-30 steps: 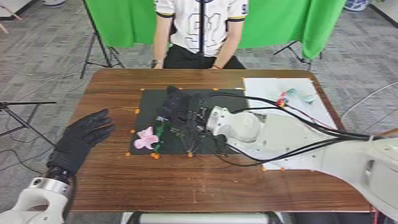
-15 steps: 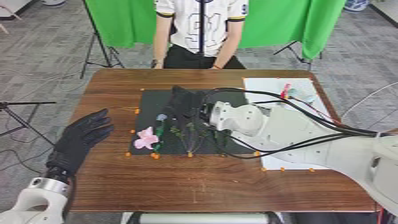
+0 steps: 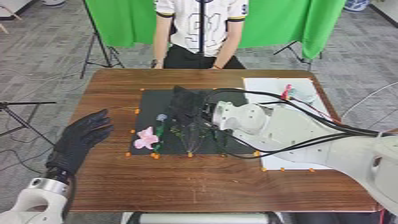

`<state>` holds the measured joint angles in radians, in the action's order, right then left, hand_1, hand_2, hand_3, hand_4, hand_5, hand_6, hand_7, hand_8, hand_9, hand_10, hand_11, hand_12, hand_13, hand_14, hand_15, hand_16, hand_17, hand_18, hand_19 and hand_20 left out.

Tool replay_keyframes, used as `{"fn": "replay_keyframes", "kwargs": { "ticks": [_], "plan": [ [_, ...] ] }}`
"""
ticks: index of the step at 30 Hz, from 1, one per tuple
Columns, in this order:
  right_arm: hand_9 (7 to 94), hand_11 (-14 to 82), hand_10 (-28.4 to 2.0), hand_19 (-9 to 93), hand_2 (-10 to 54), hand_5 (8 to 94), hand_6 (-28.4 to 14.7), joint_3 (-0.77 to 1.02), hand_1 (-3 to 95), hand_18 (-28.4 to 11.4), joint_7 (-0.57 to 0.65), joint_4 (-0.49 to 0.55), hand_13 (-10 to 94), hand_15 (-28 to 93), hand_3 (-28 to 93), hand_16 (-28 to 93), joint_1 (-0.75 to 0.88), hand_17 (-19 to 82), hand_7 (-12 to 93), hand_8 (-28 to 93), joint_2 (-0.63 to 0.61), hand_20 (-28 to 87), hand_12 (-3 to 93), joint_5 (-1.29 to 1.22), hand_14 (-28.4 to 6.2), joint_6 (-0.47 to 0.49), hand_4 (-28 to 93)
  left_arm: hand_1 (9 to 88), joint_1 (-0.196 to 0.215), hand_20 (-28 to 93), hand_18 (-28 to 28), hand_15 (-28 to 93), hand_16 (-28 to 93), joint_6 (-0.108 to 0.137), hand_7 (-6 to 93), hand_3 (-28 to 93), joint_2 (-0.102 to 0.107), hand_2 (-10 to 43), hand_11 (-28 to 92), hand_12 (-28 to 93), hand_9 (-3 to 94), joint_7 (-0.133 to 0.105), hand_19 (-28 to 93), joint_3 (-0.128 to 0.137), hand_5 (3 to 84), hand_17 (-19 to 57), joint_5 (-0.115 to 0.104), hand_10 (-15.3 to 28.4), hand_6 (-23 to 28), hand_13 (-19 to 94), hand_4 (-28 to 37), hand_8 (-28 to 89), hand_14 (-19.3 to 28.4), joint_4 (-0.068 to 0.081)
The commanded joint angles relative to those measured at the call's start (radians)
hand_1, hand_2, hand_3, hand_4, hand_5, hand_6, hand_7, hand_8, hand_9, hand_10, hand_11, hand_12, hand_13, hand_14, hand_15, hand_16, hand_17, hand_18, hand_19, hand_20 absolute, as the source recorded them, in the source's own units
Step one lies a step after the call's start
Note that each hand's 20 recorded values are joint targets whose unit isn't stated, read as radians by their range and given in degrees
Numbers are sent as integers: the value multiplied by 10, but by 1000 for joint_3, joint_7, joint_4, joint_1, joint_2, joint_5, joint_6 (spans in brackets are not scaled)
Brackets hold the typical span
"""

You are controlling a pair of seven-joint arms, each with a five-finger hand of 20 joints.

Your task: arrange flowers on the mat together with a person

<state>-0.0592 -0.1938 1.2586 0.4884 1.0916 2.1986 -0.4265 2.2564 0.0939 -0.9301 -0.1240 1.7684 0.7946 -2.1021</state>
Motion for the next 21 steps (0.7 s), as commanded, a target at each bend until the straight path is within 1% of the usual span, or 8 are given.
{"fn": "replay_keyframes", "kwargs": {
  "ticks": [1,5,6,10,12,16,19,21],
  "plan": [
    [702,326,-59,584,-95,628,39,18,358,-134,1,-5,626,590,801,284,-12,220,514,-42,-18,386,386,-9,-28,-18,-283,265,16,72,206,337,-10,-6,181,718,-6,-10,241,172,324,13,493,7,369,-58,3,118,47,280,-261,-85,150,-2],
    [686,365,-65,583,-95,630,39,47,341,-136,-3,13,621,592,809,279,4,217,497,-38,-30,386,341,-6,-30,-16,-283,266,14,72,206,338,-10,-10,182,718,-6,-10,241,172,324,16,494,8,368,-58,4,119,47,280,-262,-86,150,0],
    [684,367,-66,583,-95,629,39,47,339,-137,-4,11,621,592,810,278,3,217,496,-37,-28,385,338,-6,-31,-19,-283,266,17,71,206,339,-10,-7,182,717,-5,-10,241,172,324,15,494,9,368,-58,3,119,47,280,-262,-86,150,-2],
    [683,375,-66,582,-95,630,39,47,335,-137,0,23,618,594,814,277,2,216,493,-37,-37,385,327,-1,-32,-18,-283,266,13,72,206,338,-11,-13,181,717,-4,-9,240,172,324,19,494,8,368,-58,3,119,47,280,-262,-85,151,0],
    [683,377,-67,582,-95,630,39,53,336,-137,-4,24,618,595,813,275,4,215,493,-35,-37,385,323,3,-32,-10,-283,266,15,71,206,339,-11,-10,181,717,-3,-9,240,172,324,17,493,9,368,-58,2,119,47,280,-262,-85,151,0],
    [686,361,-62,580,-95,626,37,68,352,-137,-8,46,617,595,811,273,12,215,507,-33,-51,383,342,5,-32,0,-283,266,13,71,206,338,-11,-13,180,717,-4,-9,240,172,324,19,493,9,368,-58,3,119,47,281,-261,-85,150,0],
    [690,347,-62,577,-95,624,37,86,359,-136,-18,64,618,595,811,272,24,215,519,-29,-58,381,360,-9,-32,5,-283,265,15,72,206,337,-11,-10,179,716,-3,-8,240,172,324,17,494,8,368,-59,2,119,48,280,-261,-85,150,0],
    [692,344,-62,576,-95,625,36,98,360,-137,-29,72,618,595,811,272,34,214,521,-28,-58,380,365,-14,-32,20,-283,265,18,72,206,336,-11,-11,180,717,-6,-8,240,172,324,20,493,10,368,-59,3,119,47,280,-261,-85,150,-1]
  ]
}}
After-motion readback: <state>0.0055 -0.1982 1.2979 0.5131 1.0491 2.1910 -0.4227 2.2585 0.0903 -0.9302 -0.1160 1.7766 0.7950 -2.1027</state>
